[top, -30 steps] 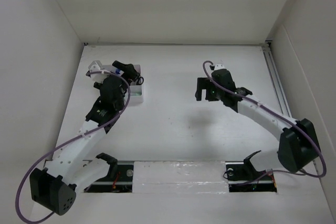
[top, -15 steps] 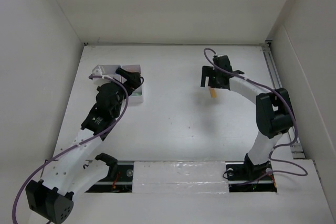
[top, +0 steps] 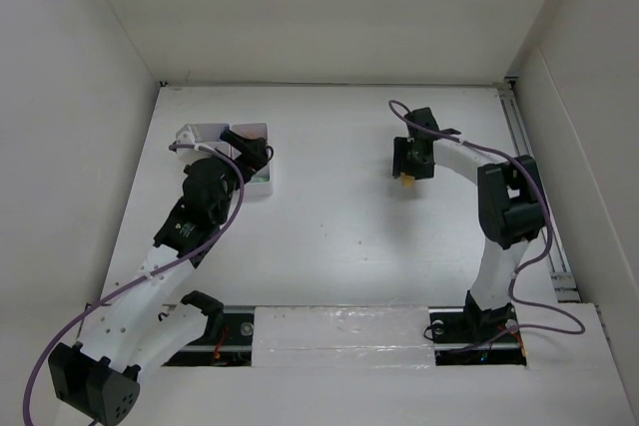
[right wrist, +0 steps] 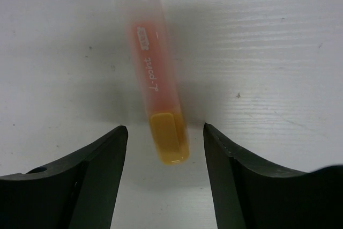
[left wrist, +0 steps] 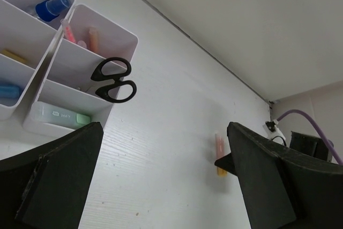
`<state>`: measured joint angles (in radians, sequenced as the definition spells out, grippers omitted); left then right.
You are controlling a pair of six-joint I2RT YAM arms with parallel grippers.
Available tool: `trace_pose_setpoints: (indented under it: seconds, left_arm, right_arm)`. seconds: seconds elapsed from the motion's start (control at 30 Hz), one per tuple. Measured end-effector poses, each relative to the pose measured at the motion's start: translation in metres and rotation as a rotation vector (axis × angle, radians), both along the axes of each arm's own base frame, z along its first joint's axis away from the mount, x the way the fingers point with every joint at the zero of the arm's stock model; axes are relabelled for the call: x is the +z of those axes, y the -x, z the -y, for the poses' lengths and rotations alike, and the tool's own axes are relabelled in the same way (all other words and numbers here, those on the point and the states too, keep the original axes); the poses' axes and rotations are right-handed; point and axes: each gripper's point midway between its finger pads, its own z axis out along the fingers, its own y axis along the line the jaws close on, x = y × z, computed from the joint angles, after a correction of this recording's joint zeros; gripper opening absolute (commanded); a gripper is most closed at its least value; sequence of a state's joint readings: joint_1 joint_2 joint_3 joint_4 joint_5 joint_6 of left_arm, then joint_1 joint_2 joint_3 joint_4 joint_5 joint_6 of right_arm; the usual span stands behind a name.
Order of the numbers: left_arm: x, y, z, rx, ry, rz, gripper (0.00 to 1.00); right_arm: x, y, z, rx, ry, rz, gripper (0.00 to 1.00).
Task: Sort the stationery into containers
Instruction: Grab a piece of stationery with the right arm
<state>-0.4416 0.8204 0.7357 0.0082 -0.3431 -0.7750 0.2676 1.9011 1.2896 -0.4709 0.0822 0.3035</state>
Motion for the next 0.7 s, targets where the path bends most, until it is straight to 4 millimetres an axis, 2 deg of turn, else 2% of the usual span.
trace_pose_setpoints:
  seconds: [0.07, 0.33, 0.37, 0.4, 0.47, 0.5, 0.53, 0.7]
  left_arm:
    - [-0.001, 0.0, 0.0, 0.0, -0.002, -0.003, 1.0]
    - [0.002, 0.001, 0.0, 0.001, -0.002, -0.003, 1.0]
    - [0.002, 0.001, -0.001, 0.0, -0.004, -0.004, 1.0]
    - [0.002, 0.001, -0.001, 0.0, -0.007, -0.006, 1.0]
    - [0.002, 0.001, -0.001, -0.001, -0.011, -0.009, 1.0]
    - [0.004, 0.001, -0.001, -0.001, -0.012, -0.008, 1.0]
    - [0.004, 0.0, -0.001, -0.001, -0.014, -0.01, 1.0]
    - [0.003, -0.01, 0.011, -0.039, -0.033, -0.041, 1.0]
  right_arm:
    - [-0.002, -0.002, 0.001, 0.003, 0.013, -0.011, 0.59]
    - [-0.006, 0.0, 0.004, 0.021, 0.041, -0.042, 0.52]
    - [-0.006, 0.0, 0.004, 0.028, 0.045, -0.05, 0.49]
    - [-0.006, 0.0, 0.004, 0.033, 0.049, -0.055, 0.4]
    - [-0.007, 0.0, 0.005, 0.042, 0.058, -0.072, 0.28]
    - [-0.007, -0.001, 0.005, 0.046, 0.061, -0.075, 0.18]
    - [-0.006, -0.001, 0.005, 0.049, 0.063, -0.078, 0.0]
    - [-0.005, 0.0, -0.001, 0.077, 0.035, -0.07, 0.0]
